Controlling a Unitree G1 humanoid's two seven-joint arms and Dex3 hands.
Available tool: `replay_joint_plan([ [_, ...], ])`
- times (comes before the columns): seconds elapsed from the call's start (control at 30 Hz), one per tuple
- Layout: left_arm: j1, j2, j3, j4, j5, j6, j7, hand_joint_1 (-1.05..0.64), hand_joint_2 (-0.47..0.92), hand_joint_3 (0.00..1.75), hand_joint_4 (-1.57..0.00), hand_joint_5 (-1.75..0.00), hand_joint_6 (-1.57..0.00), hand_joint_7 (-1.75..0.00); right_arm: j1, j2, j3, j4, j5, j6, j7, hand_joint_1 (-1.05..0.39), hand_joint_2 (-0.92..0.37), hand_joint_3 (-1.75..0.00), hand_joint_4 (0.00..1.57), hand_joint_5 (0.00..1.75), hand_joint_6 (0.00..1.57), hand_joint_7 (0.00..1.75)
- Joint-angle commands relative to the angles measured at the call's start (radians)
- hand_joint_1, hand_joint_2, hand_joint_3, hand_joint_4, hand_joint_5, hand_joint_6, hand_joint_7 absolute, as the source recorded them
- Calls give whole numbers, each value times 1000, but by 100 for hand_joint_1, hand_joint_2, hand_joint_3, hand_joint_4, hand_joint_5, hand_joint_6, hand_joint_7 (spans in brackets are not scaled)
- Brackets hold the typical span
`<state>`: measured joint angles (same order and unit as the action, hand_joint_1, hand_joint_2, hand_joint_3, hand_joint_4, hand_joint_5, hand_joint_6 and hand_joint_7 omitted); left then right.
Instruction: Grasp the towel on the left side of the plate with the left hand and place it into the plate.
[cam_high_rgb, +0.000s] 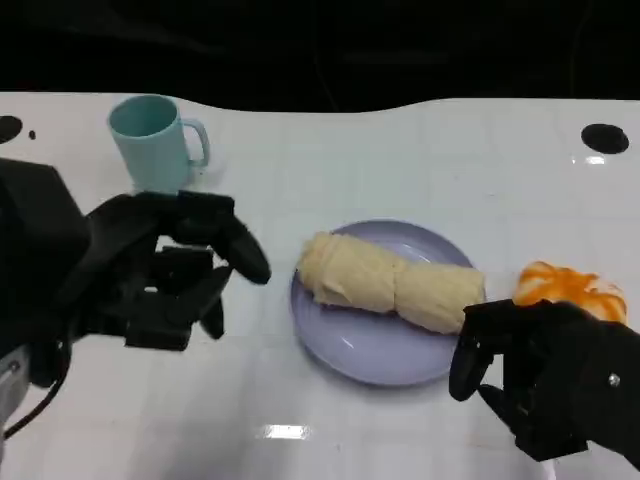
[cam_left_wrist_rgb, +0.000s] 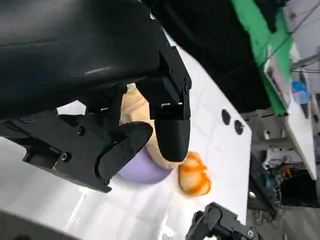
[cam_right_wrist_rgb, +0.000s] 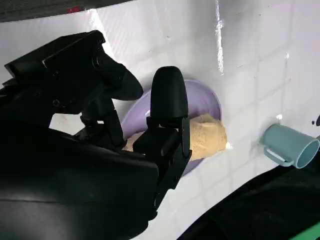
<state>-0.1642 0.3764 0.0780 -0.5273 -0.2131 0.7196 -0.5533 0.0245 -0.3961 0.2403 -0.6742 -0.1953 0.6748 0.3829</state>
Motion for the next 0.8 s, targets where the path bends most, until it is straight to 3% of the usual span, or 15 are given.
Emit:
replay_joint_plan([
  [0.03, 64, -4, 46, -103, -59, 149, 70, -7, 50, 127, -71, -174, -69, -141, 5, -9, -30, 9, 15, -21, 0, -3, -53, -111, 75, 175, 72, 140],
  [0.2, 106, -48, 45, -77, -107, 199, 123, -9, 58, 119, -72, -175, -65, -150, 7, -21, -48, 26, 23, -38, 8, -4, -54, -111, 75, 175, 72, 141],
  [0.43, 117, -84, 42, 6, -163, 181, 133, -10, 56, 118, -73, -175, -65, -155, 15, -22, -64, 46, 37, -71, 9, -1, -53, -111, 73, 175, 71, 141],
  [0.8, 82, -36, 28, 35, -171, 209, 152, -9, 59, 114, -74, -175, -65, -154, 17, -20, -69, 69, 35, -114, 12, -1, -54, -111, 74, 175, 71, 141],
])
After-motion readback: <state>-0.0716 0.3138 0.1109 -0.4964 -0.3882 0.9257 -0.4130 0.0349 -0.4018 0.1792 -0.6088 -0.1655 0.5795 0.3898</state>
